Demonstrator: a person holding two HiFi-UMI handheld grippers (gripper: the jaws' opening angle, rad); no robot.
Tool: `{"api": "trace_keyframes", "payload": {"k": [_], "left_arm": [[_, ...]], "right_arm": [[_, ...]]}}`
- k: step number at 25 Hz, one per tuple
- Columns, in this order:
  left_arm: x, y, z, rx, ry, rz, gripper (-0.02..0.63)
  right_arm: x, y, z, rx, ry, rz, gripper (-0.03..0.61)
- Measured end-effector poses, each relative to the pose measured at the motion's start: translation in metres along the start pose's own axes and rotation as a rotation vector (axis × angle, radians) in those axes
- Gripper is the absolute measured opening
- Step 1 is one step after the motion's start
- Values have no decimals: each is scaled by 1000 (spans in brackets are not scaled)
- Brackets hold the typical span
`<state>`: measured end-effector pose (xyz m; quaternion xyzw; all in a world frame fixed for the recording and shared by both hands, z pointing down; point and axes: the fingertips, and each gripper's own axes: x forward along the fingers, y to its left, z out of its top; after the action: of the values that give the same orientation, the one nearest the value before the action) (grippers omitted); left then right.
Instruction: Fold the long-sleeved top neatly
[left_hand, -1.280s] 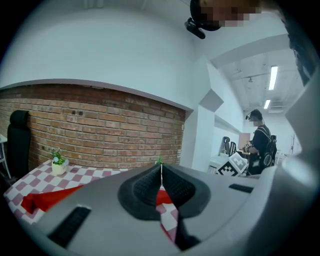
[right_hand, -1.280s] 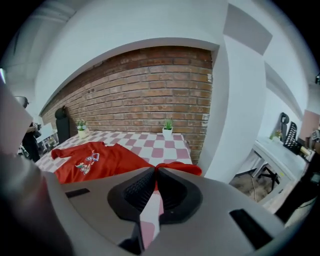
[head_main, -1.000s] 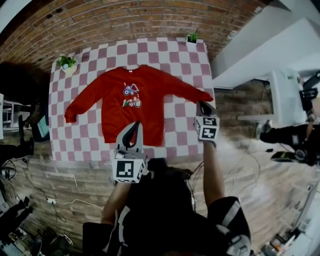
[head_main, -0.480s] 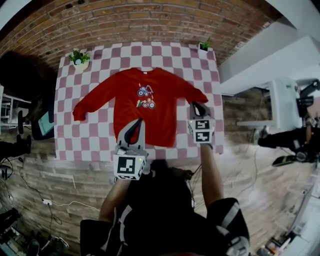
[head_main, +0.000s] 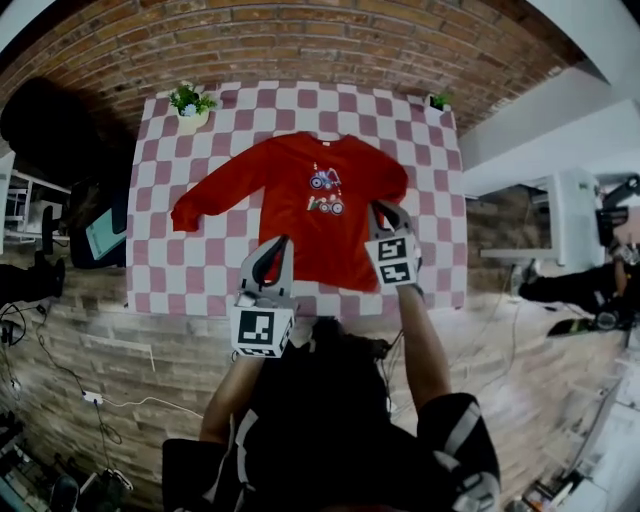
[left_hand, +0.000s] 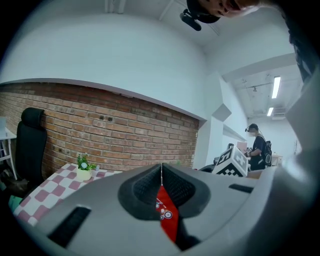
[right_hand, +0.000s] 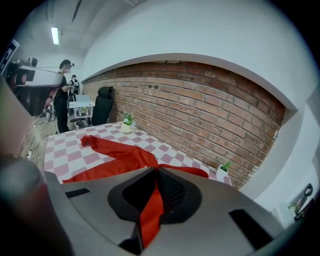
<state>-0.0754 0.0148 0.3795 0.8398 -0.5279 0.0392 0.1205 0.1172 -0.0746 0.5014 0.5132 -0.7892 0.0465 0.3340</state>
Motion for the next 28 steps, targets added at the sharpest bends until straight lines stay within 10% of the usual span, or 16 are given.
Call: {"api": "trace_keyframes", "payload": {"k": [10, 28], "left_arm": [[-31, 63, -4, -13, 12, 38, 11], [-44, 99, -57, -43, 89, 45, 11]], "right_arm": [[36, 124, 20, -251, 20, 193, 21], [49, 294, -121, -843, 207, 537, 21]]}}
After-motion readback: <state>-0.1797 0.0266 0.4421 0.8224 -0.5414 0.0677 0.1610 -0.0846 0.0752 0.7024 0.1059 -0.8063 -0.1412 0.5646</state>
